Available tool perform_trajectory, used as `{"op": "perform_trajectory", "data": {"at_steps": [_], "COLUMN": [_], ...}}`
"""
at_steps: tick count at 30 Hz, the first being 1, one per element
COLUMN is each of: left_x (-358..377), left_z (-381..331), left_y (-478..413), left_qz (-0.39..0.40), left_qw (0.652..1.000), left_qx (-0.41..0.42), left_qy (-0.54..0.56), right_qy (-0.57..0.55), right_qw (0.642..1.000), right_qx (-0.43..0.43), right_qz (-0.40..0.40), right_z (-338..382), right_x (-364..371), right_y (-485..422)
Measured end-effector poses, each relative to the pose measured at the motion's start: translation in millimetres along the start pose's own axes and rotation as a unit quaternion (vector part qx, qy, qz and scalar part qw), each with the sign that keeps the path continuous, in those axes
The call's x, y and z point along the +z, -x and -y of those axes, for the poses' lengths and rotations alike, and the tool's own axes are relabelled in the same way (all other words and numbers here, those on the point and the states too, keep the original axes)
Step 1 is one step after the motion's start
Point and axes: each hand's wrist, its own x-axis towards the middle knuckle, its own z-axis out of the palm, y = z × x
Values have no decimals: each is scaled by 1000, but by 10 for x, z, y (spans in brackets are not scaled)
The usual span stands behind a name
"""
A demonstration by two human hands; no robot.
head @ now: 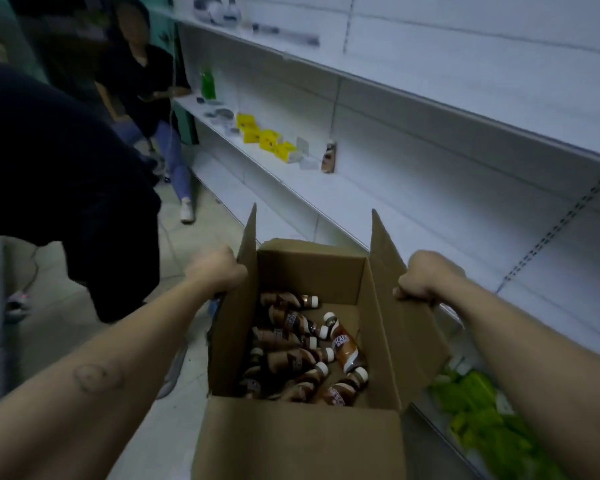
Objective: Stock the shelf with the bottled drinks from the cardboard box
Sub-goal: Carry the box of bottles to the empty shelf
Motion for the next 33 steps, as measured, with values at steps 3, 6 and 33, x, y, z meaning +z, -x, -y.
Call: {"op": "perform_trajectory", "data": {"at_steps": [3, 6, 33], "left_x": [245, 460, 2393], "left_z": [19, -57, -1109], "left_y": [-299, -557, -2771], "left_qz": [33, 55, 330], "left_qw": [999, 993, 834], "left_qx": [19, 45, 291], "left_qy": [-36, -91, -334], "right_qy": [-3, -21, -194], "right_qw": [1000, 997, 908], "right_qx": [22, 57, 306], "right_qz": [20, 53, 212], "right_z": [-54, -144, -622], "right_x": [328, 581, 2126], "right_y": [-190, -384, -1449]}}
